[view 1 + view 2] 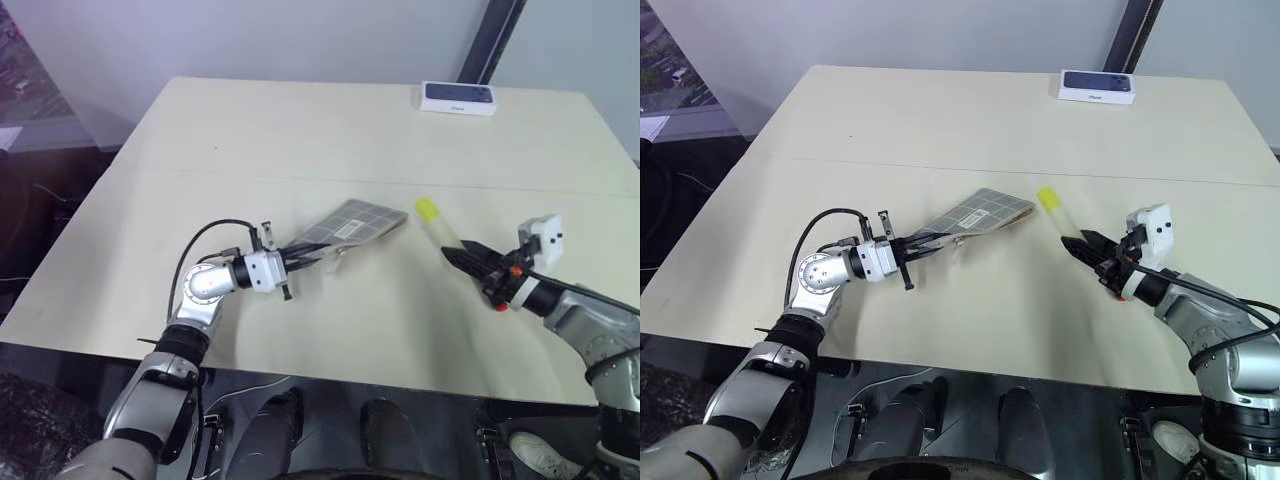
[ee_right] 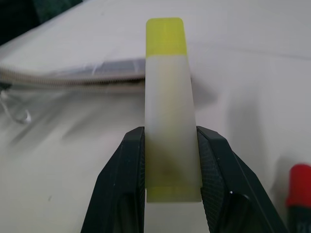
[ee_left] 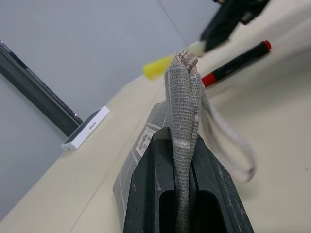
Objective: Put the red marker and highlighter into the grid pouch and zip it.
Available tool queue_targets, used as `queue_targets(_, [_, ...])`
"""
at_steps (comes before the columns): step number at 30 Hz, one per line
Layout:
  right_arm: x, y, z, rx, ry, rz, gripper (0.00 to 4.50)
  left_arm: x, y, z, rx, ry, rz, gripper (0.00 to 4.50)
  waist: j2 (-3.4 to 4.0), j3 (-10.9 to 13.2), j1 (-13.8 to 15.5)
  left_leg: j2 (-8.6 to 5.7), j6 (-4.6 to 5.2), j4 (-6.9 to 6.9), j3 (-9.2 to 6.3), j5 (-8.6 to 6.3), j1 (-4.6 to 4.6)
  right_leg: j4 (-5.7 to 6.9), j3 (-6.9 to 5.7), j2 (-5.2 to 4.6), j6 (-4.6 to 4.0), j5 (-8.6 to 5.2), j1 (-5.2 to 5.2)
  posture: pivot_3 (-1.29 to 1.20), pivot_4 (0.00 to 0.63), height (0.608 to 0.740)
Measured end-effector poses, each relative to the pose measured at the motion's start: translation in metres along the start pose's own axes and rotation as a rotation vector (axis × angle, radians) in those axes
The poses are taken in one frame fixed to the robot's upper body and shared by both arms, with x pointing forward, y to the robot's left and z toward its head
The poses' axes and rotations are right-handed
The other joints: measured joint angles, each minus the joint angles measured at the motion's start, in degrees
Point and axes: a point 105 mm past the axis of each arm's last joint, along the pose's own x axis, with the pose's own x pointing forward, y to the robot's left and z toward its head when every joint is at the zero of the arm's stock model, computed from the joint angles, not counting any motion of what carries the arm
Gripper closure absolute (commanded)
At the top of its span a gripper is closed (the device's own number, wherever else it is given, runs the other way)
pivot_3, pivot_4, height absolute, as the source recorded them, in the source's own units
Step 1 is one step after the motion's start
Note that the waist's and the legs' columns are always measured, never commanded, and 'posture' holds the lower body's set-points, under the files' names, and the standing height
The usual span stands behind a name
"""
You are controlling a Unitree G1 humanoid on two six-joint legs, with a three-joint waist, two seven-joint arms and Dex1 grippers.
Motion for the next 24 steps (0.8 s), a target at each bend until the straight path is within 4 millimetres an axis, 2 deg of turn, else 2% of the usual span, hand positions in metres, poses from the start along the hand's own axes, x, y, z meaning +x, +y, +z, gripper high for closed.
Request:
queue_targets(3, [0.008, 0.007, -0.008, 0.002, 0.031, 0.019, 3.6, 0.002, 0.001, 0.001, 0.007, -0.006, 0.008, 4.5, 0.0, 0.0, 0.02, -0.01, 0.0, 0.03, 0.02, 0.0, -0.01, 0.0, 0.01, -0.01, 0.0, 0.01, 0.03, 0.0, 0.15, 0.74])
queue_targets(11, [0.018, 0.009, -0.003, -0.026, 0.006, 0.025, 3.6, 0.001, 0.002, 0.001, 0.018, -0.005, 0.011, 4.5, 0.0, 0.0, 0.11, -0.02, 0.0, 0.05, 0.01, 0.0, -0.01, 0.0, 0.0, -0.01, 0.01, 0.01, 0.03, 0.0, 0.15, 0.74])
queue_targets(17, [0.021, 0.012, -0.009, -0.054, 0.06, 0.053, 3.6, -0.001, 0.0, 0.0, 0.02, 0.003, -0.008, 4.5, 0.0, 0.0, 0.11, -0.02, 0.0, 0.05, 0.01, 0.0, 0.0, 0.0, 0.0, -0.01, 0.01, 0.01, 0.04, 0.0, 0.15, 0.74])
queue_targets(24, [0.023, 0.015, 0.003, -0.12, 0.043, 0.092, 3.6, -0.002, -0.007, 0.001, 0.026, 0.003, -0.073, 4.5, 0.0, 0.0, 0.13, -0.02, 0.0, 0.05, 0.01, 0.0, -0.01, -0.01, 0.0, -0.01, 0.01, 0.01, 0.03, 0.0, 0.15, 0.74])
